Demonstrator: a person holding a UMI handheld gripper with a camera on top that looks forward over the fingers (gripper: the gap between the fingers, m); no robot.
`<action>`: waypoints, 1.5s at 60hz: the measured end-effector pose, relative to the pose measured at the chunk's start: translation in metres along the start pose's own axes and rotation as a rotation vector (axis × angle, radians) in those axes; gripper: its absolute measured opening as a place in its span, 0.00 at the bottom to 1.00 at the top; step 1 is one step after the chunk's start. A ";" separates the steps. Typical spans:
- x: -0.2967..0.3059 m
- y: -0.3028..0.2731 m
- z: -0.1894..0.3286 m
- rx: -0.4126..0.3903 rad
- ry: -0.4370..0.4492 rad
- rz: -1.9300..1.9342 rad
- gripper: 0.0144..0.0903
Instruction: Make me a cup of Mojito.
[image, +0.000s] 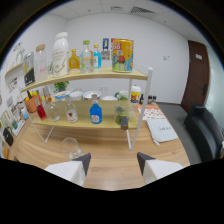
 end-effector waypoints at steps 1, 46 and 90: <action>0.002 -0.005 0.004 0.007 -0.003 -0.002 0.95; 0.028 -0.047 0.140 -0.123 -0.032 0.018 0.34; 0.026 -0.057 0.090 -0.026 -0.007 0.067 0.02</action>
